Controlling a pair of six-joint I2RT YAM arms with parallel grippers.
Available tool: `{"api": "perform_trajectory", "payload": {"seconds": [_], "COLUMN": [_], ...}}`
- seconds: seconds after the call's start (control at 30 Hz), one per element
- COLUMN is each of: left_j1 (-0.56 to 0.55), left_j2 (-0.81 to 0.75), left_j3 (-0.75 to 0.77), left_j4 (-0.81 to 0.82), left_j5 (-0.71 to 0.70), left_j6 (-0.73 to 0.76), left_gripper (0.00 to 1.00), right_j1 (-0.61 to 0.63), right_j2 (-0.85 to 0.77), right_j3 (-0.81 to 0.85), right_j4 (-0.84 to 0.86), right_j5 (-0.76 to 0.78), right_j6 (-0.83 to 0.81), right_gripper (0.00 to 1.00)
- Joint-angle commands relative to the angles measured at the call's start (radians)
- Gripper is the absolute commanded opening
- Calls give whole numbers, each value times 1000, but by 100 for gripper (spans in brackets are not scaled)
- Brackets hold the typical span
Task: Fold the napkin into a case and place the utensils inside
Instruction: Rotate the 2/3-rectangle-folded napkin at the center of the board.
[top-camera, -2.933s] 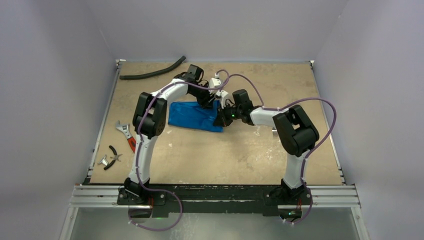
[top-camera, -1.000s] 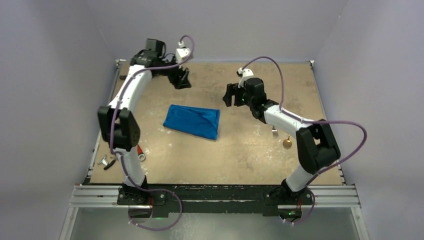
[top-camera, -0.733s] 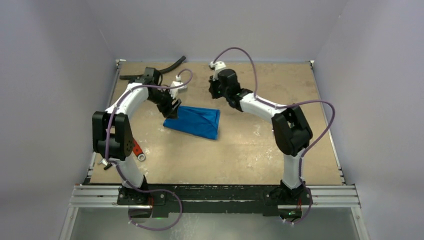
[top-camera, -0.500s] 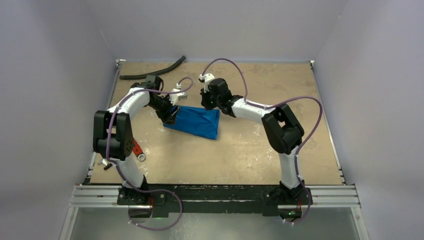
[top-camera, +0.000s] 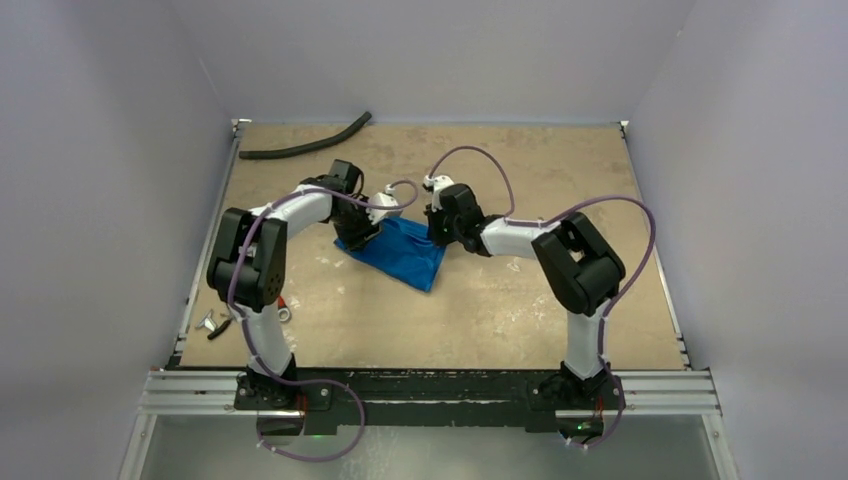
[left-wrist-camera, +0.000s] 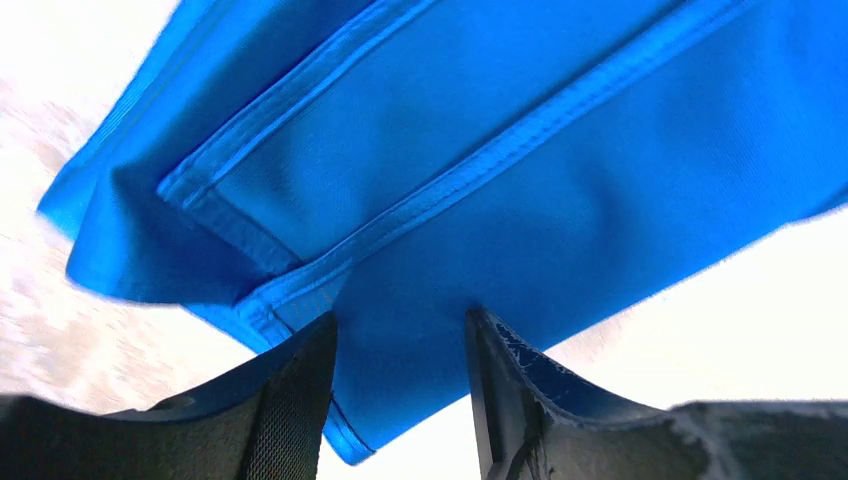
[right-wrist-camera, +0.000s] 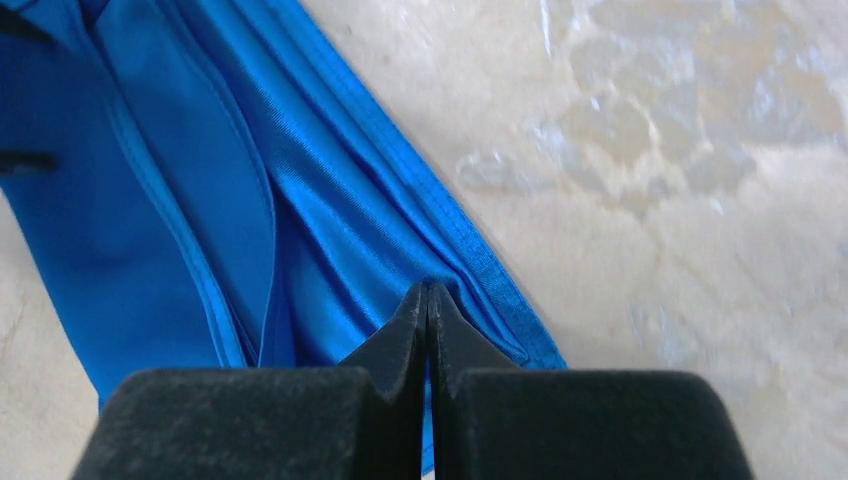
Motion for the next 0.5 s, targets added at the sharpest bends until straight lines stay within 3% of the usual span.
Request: {"api": "perform_trajectory", "payload": {"seconds": [0.0, 0.27, 0.47], "left_j1": [-58, -146, -188], "left_j2": [54, 219, 305], "left_j3": [52, 290, 525], "left_j4": [115, 180, 112], "left_j5": [-100, -127, -55], "left_j6": [26, 35, -19], "left_gripper": [48, 45, 48], "right_j1": [6, 101, 180], "right_j2": [-107, -356, -458], "right_j3": [-117, -371, -406], "right_j4": [29, 14, -54], "right_j5": [76, 47, 25], "right_j6": [89, 273, 370], "right_gripper": [0, 0, 0]}}
